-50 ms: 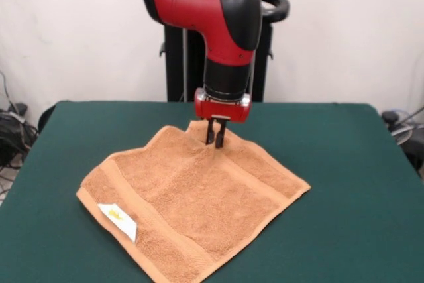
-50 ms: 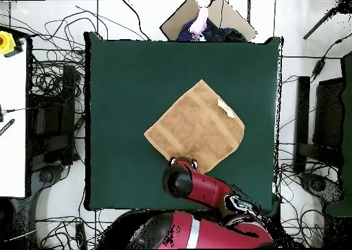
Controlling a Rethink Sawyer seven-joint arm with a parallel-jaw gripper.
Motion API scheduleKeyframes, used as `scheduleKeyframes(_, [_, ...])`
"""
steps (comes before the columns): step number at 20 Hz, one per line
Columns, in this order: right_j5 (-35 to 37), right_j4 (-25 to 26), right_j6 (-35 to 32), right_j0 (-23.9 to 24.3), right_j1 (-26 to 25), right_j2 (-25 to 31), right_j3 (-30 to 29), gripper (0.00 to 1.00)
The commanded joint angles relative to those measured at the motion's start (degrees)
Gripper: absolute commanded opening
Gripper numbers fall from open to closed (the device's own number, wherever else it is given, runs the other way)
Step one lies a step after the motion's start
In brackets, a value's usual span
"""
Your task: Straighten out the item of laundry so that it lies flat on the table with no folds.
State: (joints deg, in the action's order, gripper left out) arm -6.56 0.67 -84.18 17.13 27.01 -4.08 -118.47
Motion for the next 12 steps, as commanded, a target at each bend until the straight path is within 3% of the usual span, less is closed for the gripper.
scheduleKeyframes(1, [-2.27,0.22,-12.11,0.73,-1.18,0.88,-0.06,0.0])
scheduleKeyframes(12, [-4.22,-0.33,-12.91,2.55,-2.35,0.99,-0.5,0.0])
